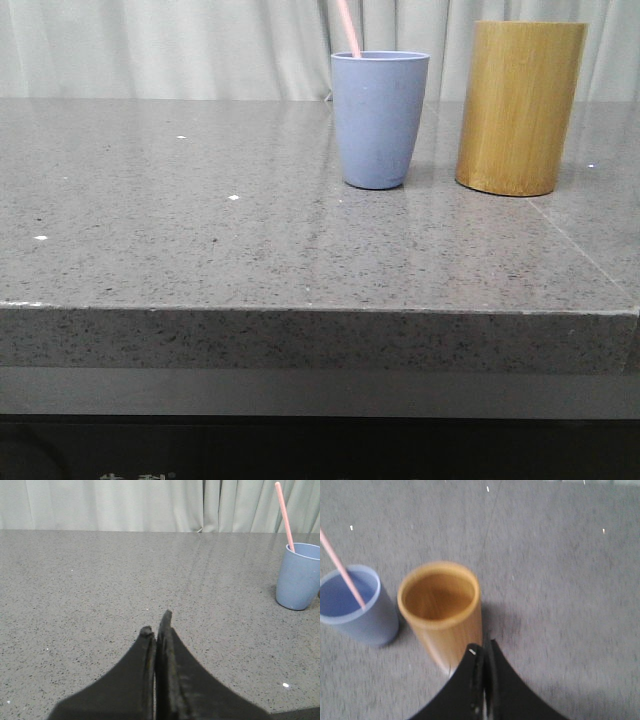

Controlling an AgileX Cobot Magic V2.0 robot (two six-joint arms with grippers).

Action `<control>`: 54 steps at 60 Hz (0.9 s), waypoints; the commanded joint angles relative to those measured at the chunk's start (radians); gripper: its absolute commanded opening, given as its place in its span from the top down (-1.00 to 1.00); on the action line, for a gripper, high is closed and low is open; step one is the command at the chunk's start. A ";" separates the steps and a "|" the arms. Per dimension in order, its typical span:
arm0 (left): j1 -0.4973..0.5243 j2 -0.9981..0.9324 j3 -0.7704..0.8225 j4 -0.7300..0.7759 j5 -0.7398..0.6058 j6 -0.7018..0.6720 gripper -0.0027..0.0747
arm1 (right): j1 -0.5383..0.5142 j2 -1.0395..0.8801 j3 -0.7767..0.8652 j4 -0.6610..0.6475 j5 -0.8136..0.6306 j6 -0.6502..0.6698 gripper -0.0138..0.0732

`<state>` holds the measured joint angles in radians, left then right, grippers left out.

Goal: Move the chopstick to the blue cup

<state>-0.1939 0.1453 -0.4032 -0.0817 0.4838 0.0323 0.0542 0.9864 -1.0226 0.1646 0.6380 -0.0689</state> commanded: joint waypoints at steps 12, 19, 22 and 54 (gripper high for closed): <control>0.000 0.012 -0.027 -0.012 -0.085 -0.008 0.98 | -0.007 -0.368 0.358 0.010 -0.249 -0.004 0.84; 0.000 0.012 -0.027 -0.012 -0.085 -0.008 0.98 | -0.007 -0.513 0.487 0.010 -0.280 -0.004 0.84; 0.000 0.012 -0.027 -0.012 -0.085 -0.008 0.98 | -0.007 -0.569 0.530 0.010 -0.285 -0.004 0.84; 0.000 0.012 -0.027 -0.012 -0.085 -0.008 0.98 | -0.007 -0.859 0.690 0.010 -0.366 -0.004 0.84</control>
<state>-0.1939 0.1453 -0.4032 -0.0817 0.4838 0.0323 0.0542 0.1180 -0.3085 0.1677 0.3597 -0.0689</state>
